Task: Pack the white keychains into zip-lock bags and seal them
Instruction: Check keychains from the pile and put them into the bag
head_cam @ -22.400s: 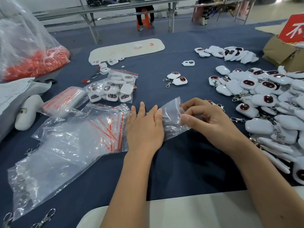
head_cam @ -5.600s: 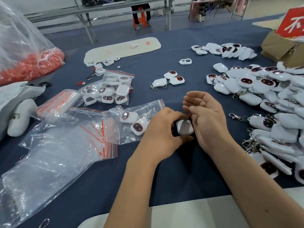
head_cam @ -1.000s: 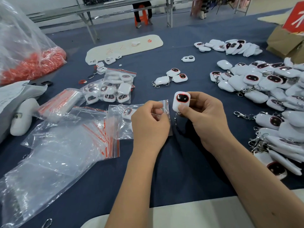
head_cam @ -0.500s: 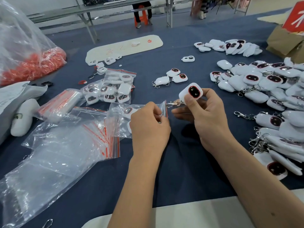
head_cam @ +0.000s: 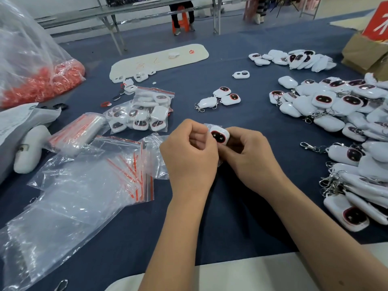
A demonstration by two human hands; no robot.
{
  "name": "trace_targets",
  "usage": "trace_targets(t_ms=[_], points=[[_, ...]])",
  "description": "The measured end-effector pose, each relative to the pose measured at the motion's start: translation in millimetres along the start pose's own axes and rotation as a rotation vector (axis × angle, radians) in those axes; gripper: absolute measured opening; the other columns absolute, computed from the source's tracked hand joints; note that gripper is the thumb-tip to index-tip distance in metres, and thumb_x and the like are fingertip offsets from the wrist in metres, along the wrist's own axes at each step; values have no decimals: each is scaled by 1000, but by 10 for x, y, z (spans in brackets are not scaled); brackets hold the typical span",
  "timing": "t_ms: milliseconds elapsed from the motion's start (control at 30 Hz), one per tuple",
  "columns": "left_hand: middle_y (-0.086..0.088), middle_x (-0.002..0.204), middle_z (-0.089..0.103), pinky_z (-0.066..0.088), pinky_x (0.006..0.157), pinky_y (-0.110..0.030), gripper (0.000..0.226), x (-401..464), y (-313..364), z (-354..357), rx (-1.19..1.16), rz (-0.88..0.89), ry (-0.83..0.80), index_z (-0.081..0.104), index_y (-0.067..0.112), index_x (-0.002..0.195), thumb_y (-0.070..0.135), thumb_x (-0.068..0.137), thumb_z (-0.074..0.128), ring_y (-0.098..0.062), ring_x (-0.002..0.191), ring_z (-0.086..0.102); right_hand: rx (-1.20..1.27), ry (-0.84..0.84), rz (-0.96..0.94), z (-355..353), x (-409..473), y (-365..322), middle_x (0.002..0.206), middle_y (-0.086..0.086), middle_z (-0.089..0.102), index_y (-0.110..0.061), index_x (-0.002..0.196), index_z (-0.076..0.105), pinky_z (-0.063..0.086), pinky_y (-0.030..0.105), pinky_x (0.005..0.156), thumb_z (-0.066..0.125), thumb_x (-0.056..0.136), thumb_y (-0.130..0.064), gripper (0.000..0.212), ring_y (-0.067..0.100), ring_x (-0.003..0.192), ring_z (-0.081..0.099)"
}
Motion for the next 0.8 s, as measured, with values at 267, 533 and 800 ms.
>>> trace_targets(t_ms=[267, 533, 800], points=[[10, 67, 63, 47, 55, -16, 17, -49, 145, 5, -47, 149, 6, 66, 17, 75, 1, 78, 72, -11, 59, 61, -126, 39, -68, 17, -15, -37, 75, 2, 73, -19, 104, 77, 52, 24, 62, 75, 89, -4, 21, 18, 67, 65], [12, 62, 61, 41, 51, -12, 19, -43, 96, 44, -149, 53, -10, 65, 19, 73, 6, 82, 74, -3, 54, 55, -90, 343, -124, -294, -10, -90, 96, -6, 79, -14, 104, 74, 60, 35, 82, 66, 95, -2, 17, 13, 91, 75], [14, 71, 66, 47, 60, -10, 9, -187, 52, 339, -76, 60, -441, 71, 18, 85, 9, 88, 70, -4, 66, 62, -1025, 467, 415, -1009, -34, 190, 161, 22, 34, -16, 146, 51, 19, 60, 122, 68, 92, -31, 59, 45, 154, 17]])
Point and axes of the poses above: each hand's wrist, its own x-axis towards the middle knuckle, its own z-axis out of the palm, y = z × x, the point moved 6 cm from there along x, towards the middle knuckle
